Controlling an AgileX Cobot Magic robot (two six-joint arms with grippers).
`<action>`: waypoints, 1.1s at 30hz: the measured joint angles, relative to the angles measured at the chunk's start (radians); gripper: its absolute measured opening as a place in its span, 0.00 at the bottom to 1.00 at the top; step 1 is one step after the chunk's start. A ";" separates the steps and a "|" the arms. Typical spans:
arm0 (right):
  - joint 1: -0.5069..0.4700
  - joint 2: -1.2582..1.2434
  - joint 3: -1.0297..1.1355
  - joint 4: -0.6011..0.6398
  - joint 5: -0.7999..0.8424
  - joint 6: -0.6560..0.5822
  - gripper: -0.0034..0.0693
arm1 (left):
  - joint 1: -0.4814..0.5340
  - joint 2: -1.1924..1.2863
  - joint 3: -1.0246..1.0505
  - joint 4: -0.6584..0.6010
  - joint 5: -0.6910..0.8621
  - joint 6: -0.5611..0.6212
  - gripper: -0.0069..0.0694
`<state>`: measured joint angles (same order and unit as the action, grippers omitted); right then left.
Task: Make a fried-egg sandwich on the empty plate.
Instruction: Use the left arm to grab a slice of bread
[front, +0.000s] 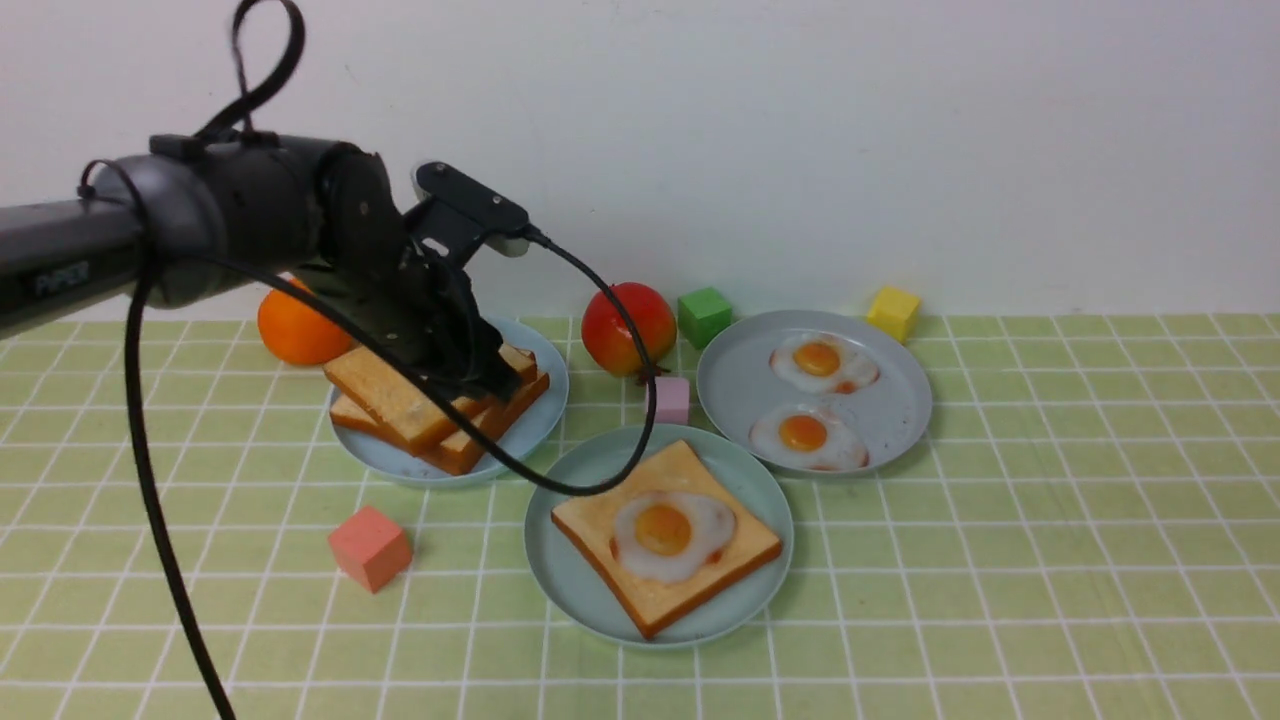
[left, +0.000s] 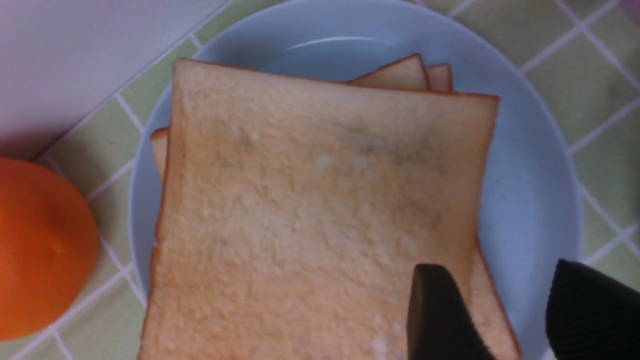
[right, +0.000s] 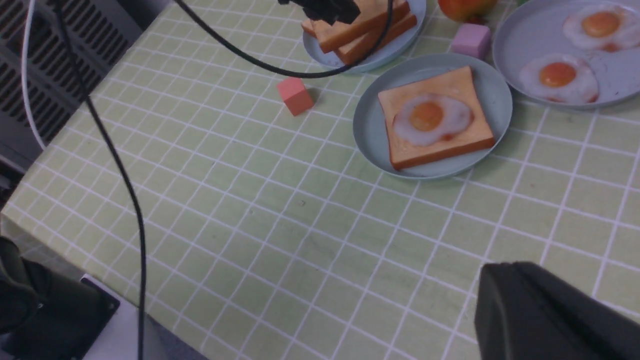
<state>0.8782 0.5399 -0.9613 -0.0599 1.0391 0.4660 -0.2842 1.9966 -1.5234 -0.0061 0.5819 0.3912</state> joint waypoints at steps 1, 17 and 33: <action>0.000 0.000 0.000 0.012 0.000 0.000 0.05 | 0.000 0.017 -0.002 0.024 -0.015 0.002 0.59; 0.000 0.000 0.000 0.039 -0.003 0.002 0.06 | 0.001 0.097 -0.020 0.097 -0.058 -0.032 0.44; 0.000 0.000 0.000 0.046 -0.001 0.002 0.07 | -0.015 -0.080 -0.011 0.016 0.041 -0.041 0.22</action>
<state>0.8782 0.5399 -0.9613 -0.0136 1.0381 0.4678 -0.2991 1.9168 -1.5348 0.0103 0.6228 0.3502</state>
